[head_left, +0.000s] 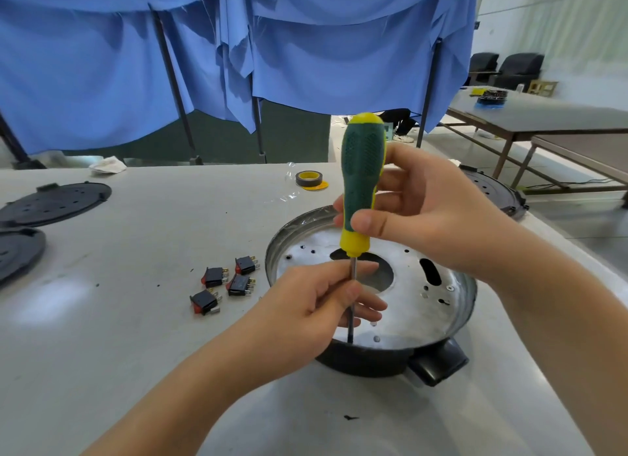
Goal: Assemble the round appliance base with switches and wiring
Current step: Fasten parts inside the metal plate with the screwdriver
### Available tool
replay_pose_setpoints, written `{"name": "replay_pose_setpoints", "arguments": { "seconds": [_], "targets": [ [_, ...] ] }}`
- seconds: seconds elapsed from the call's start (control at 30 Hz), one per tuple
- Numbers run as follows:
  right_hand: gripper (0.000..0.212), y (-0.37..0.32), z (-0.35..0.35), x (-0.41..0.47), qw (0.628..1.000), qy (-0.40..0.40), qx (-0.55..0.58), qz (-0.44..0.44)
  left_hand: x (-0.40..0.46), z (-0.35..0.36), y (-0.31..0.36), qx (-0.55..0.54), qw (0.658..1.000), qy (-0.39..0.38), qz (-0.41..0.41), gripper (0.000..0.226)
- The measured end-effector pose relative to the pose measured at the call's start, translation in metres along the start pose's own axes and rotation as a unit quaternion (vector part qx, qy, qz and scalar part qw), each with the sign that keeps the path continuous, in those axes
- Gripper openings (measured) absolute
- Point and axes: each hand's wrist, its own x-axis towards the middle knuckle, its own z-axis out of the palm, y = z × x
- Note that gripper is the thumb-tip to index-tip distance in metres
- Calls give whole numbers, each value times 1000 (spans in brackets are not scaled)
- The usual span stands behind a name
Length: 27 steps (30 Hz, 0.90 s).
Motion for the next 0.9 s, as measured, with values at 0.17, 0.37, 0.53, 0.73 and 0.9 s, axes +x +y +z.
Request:
{"name": "replay_pose_setpoints", "arguments": {
  "seconds": [0.17,0.37,0.53,0.73,0.9],
  "targets": [
    [67,1,11,0,981,118,-155,-9,0,-1,-1,2,1000,4,-12,29],
    [86,-4,6,-4,986,62,-147,-55,-3,1,-1,35,999,31,18,25],
    [40,-23,-5,-6,989,24,-131,-66,-3,0,-1,126,991,25,22,23],
    [32,-67,-22,-1,950,-65,-302,-31,-2,-13,-9,365,926,41,90,46],
    [25,-88,-7,4,884,-114,-451,-37,0,-9,-16,463,878,9,117,68]
  ]
}}
